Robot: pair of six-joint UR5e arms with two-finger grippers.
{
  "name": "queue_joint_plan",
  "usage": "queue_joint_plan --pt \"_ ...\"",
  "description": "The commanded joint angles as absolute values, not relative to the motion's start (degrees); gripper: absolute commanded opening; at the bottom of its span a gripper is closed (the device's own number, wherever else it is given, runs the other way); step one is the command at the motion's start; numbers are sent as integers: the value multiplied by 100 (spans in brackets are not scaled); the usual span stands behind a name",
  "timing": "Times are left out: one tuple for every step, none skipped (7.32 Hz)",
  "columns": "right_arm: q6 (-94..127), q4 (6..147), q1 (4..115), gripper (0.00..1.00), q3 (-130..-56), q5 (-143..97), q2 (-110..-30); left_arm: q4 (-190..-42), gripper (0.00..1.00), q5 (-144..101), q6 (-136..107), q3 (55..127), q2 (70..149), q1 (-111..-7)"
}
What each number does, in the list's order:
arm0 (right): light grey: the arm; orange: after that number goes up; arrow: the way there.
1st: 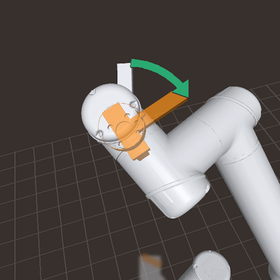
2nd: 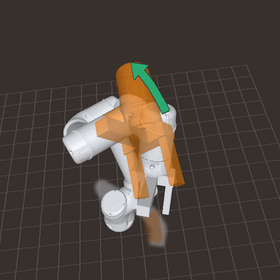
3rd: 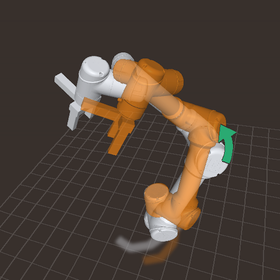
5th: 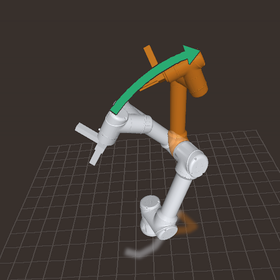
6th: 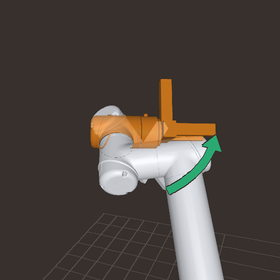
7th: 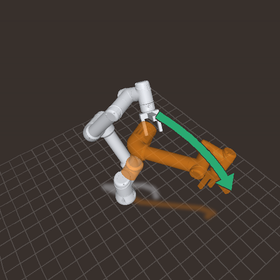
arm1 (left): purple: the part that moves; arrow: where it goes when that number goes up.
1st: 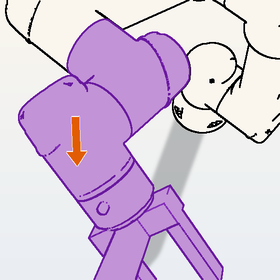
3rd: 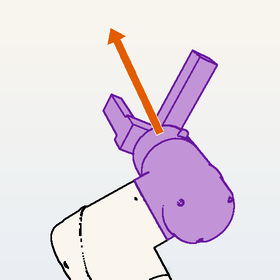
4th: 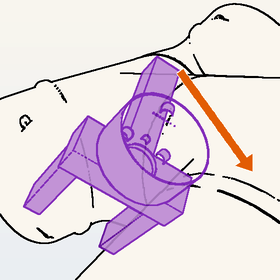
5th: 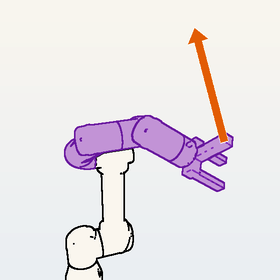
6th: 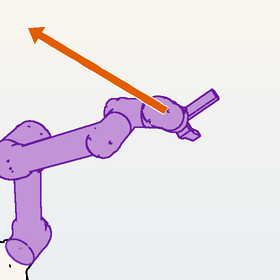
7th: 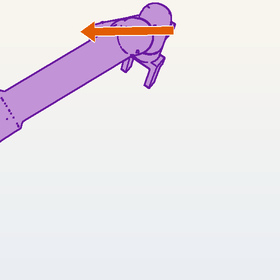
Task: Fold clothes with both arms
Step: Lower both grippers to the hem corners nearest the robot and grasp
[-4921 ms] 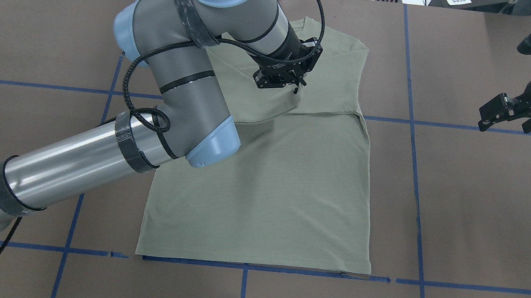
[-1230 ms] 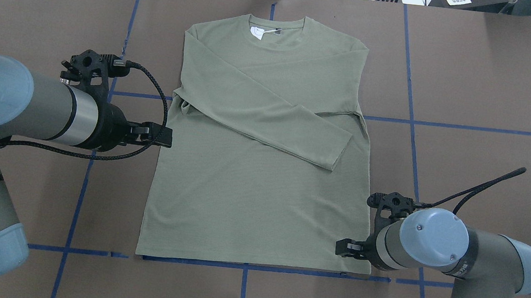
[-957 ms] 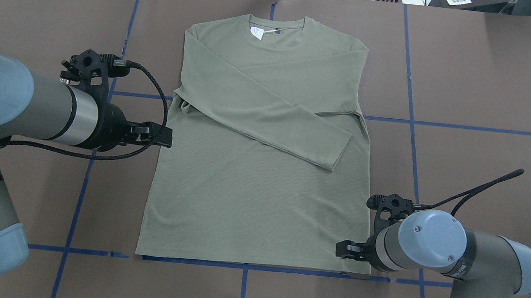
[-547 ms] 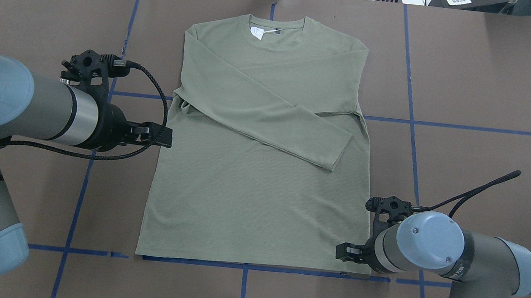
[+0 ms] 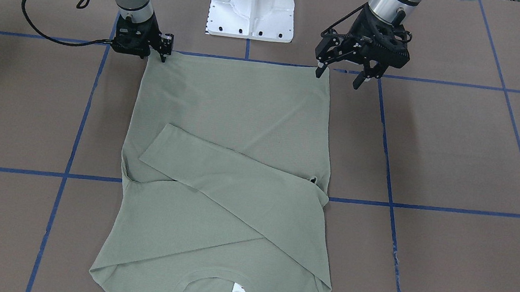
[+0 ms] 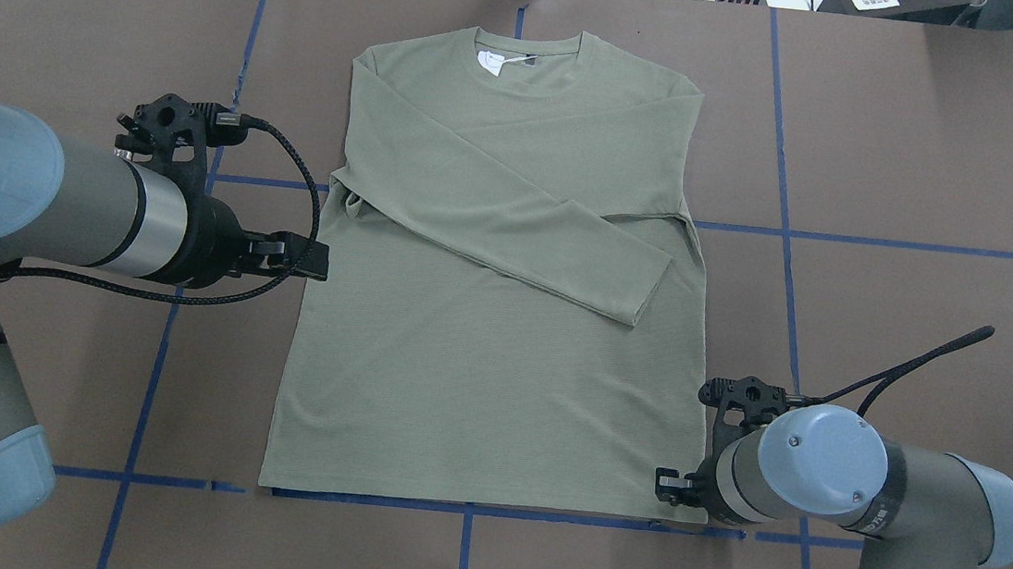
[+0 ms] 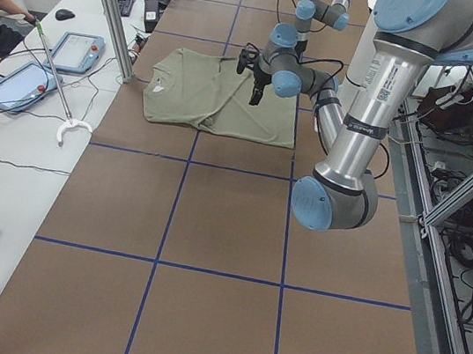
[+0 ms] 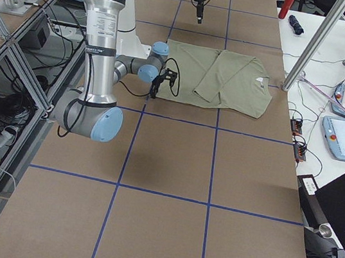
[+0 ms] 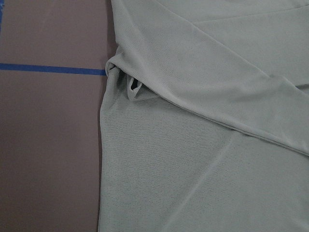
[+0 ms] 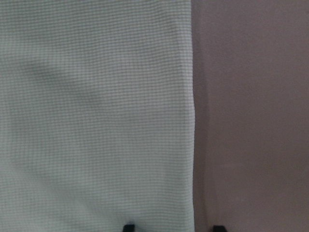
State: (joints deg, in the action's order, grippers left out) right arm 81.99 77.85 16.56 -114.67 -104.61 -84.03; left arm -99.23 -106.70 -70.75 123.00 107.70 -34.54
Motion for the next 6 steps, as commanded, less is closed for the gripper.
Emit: queue_joint_plan --pt "8200 7778 1652 0 -11496 -10450 -8402 -9923 100 -10670 -7075 12296 10767 -3454" --pt "8209 7778 1661 0 -11540 -10433 -8402 -9923 100 -10670 -7075 12296 10775 -3454" --pt "8218 7778 1670 0 -11636 -10441 -8402 -9923 100 -10670 -7075 12305 10749 -3454" --pt "8226 7787 1679 0 -11785 -10441 -8411 -9932 100 -10653 -7110 12218 10679 -3445" --pt "8227 7787 1687 0 -11873 -10459 -8402 -10010 100 -10661 -7180 12095 10278 -3402" --pt "8235 7787 1687 0 -11909 -10450 -8368 -10019 100 -10652 -7363 12059 10083 -3306"
